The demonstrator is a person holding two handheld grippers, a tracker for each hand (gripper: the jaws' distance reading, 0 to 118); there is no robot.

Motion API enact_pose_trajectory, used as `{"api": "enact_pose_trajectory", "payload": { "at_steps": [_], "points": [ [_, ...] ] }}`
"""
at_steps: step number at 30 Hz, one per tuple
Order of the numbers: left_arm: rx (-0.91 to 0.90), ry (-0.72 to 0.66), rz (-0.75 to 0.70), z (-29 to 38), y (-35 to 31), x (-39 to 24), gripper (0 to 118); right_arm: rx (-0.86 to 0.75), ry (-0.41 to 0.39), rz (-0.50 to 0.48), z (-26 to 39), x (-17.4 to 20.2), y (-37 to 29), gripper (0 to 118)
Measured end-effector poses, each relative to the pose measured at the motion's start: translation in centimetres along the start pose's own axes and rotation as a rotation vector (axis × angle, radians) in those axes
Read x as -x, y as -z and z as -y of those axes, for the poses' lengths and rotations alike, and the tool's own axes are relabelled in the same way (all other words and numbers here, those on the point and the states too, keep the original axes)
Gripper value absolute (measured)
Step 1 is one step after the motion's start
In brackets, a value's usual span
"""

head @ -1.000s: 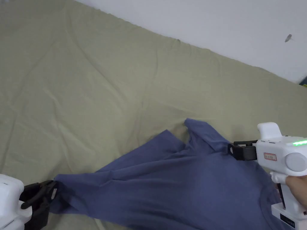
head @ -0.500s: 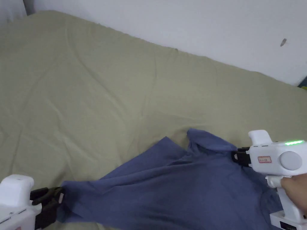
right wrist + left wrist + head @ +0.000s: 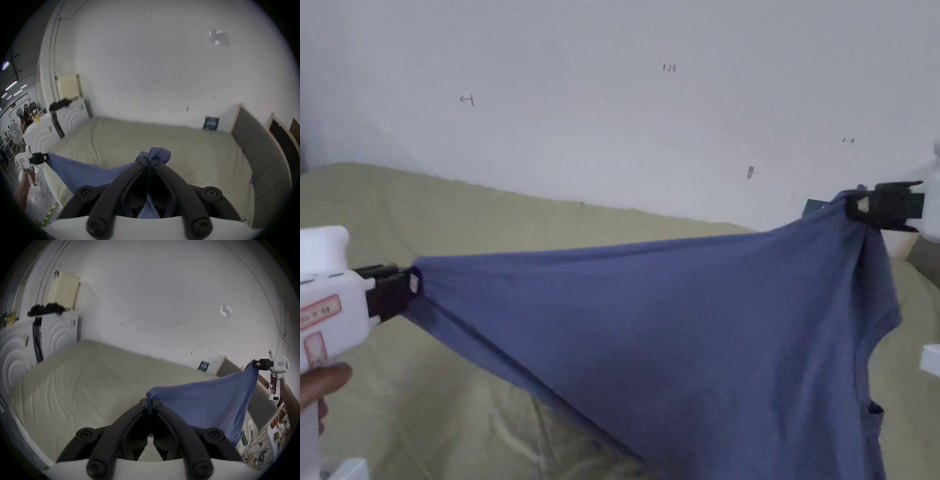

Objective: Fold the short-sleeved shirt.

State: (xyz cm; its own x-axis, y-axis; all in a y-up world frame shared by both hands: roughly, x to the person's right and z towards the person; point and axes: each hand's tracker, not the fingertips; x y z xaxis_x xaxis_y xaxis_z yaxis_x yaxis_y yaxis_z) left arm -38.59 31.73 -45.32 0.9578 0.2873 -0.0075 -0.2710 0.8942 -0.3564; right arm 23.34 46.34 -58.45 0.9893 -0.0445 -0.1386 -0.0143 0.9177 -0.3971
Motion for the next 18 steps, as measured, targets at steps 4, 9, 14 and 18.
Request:
{"api": "enact_pose_trajectory", "payload": {
  "at_steps": [4,9,14,18],
  "points": [
    [-0.12,0.107,-0.008,-8.3,0.0,-4.0,0,-0.112,-0.006,0.047,-6.3,-1.2,-4.2,4],
    [-0.199,0.221,-0.039,-17.3,0.8,-7.9,0,-0.224,-0.045,0.103,-12.8,-0.9,-6.4,4],
    [-0.237,0.308,-0.161,-24.0,1.9,-10.3,0,-0.307,-0.027,0.13,-16.9,0.5,-6.6,4],
    [-0.249,0.333,-0.237,-27.0,3.2,-11.9,0,-0.346,-0.06,0.135,-19.0,2.1,-5.0,4]
  ]
}}
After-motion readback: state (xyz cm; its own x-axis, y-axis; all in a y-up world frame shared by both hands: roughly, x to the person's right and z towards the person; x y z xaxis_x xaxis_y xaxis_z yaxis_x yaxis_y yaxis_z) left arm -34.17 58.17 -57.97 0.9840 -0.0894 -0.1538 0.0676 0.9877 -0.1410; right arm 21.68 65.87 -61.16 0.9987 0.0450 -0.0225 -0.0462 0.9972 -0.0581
